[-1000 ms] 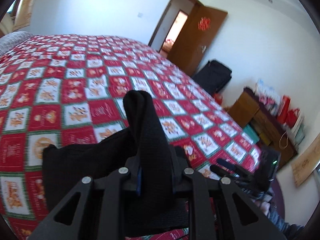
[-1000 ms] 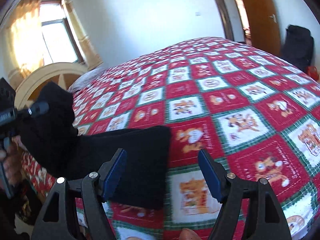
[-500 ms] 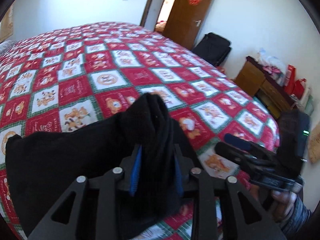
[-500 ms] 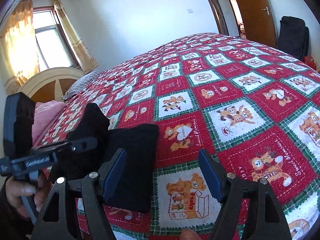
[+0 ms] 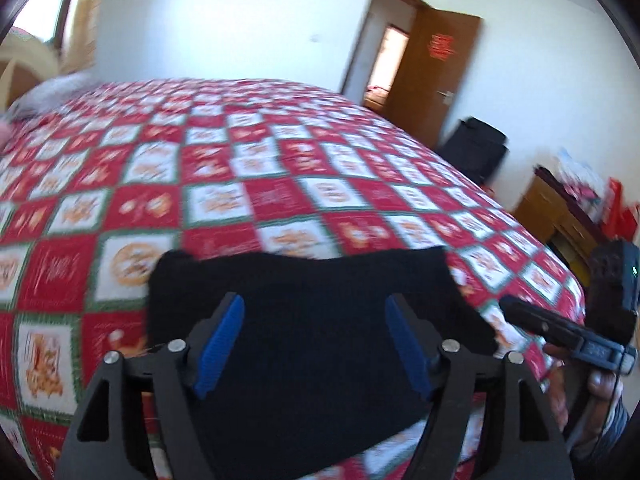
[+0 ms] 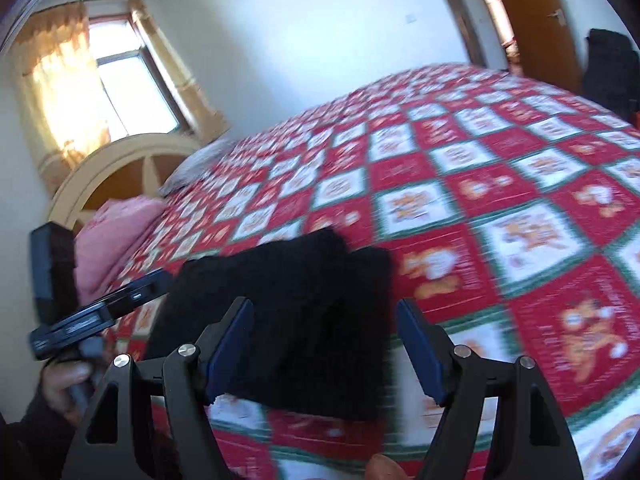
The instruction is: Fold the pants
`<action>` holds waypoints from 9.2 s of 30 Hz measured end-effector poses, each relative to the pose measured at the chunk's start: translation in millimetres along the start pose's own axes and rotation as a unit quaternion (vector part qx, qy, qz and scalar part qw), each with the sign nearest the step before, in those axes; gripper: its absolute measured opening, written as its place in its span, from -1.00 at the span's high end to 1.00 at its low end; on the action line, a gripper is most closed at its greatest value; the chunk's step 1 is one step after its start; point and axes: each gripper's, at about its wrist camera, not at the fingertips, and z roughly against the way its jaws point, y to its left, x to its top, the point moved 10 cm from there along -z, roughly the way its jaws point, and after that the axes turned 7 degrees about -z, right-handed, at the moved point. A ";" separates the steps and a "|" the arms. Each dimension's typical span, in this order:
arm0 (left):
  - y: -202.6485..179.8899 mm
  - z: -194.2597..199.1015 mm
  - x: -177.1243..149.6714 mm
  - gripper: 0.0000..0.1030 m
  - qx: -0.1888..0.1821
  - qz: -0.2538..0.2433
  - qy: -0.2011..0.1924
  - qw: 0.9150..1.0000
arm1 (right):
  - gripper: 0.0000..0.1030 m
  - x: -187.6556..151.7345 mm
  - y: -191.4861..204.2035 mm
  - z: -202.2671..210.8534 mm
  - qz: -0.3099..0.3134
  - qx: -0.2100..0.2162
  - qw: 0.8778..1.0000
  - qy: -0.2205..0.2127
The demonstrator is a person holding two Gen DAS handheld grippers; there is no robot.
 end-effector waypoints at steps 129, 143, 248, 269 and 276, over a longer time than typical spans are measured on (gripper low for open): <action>50.5 -7.8 -40.9 -1.00 0.102 -0.008 0.009 0.995 | 0.30 -34.2 -5.0 -5.5 0.052 -0.023 0.997 0.048; 47.0 -27.8 -51.3 -1.00 0.076 -0.003 0.016 0.997 | -0.58 0.5 -27.4 -41.4 0.003 -0.059 0.998 0.025; 99.3 229.1 -59.2 -1.00 0.263 0.042 -0.124 0.956 | -0.36 -21.9 233.4 47.6 0.251 0.060 0.965 -0.055; 93.1 227.9 -61.3 -1.00 0.261 0.036 -0.121 0.957 | -0.37 -23.0 232.4 45.3 0.247 0.059 0.966 -0.053; 93.4 228.1 -60.6 -1.00 0.262 0.036 -0.120 0.957 | -0.37 -25.0 231.2 43.6 0.246 0.059 0.966 -0.052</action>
